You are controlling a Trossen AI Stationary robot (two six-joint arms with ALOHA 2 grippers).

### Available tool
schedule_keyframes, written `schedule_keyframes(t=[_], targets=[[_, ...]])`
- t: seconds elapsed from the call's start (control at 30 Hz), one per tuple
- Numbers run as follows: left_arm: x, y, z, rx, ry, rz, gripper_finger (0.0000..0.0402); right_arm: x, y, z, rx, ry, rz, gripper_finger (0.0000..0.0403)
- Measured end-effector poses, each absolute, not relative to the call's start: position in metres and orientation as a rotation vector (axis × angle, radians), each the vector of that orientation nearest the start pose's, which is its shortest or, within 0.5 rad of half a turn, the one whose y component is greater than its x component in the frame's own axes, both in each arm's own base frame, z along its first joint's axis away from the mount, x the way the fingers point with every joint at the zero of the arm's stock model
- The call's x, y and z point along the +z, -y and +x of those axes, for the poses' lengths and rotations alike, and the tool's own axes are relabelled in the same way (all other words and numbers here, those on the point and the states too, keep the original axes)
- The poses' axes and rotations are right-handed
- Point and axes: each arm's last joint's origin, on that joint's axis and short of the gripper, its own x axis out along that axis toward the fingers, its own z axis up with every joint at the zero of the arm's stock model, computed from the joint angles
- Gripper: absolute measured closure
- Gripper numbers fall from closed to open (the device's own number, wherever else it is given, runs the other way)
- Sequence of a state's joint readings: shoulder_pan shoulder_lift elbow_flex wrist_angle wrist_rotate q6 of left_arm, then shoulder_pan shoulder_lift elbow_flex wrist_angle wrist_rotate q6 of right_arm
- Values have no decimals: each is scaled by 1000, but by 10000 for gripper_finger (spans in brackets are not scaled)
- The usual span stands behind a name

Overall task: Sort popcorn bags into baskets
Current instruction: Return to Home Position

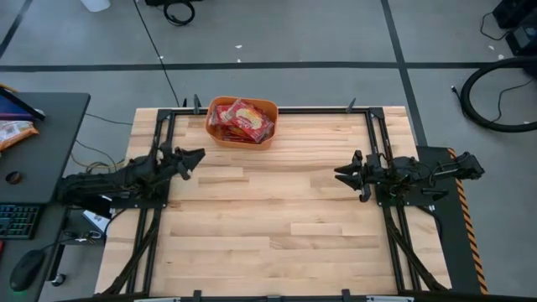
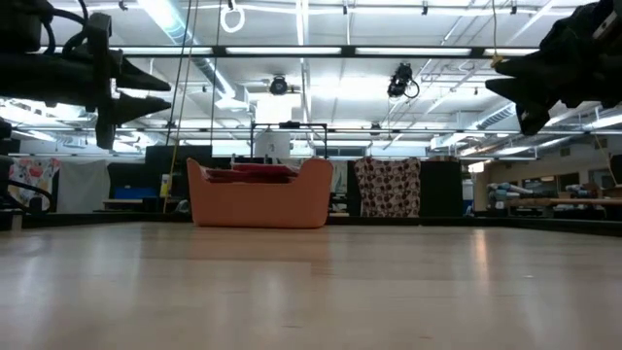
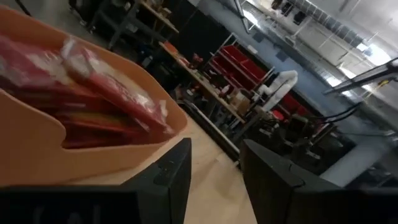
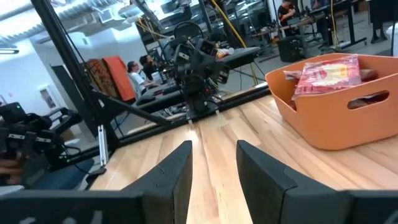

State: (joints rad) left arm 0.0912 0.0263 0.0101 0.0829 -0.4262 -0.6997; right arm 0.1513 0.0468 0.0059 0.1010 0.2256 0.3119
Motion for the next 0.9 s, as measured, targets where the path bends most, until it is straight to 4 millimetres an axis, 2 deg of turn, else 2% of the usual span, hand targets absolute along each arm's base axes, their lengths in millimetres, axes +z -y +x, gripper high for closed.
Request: schedule_keyframes(t=[0.1, 0.23, 0.37, 0.47, 0.9], targets=[[171, -21, 95, 507, 206, -590, 261, 172, -9, 99, -65, 71, 323, 272], [169, -22, 97, 536, 53, -141, 260, 172, -9, 99, -64, 70, 323, 272], [168, -22, 97, 539, -17, 101, 260, 172, -9, 99, -64, 70, 323, 272], [169, -22, 97, 540, -26, 159, 260, 172, -9, 99, -64, 70, 325, 272], [170, -22, 97, 544, -11, 158, 260, 172, -9, 99, -64, 69, 324, 272]])
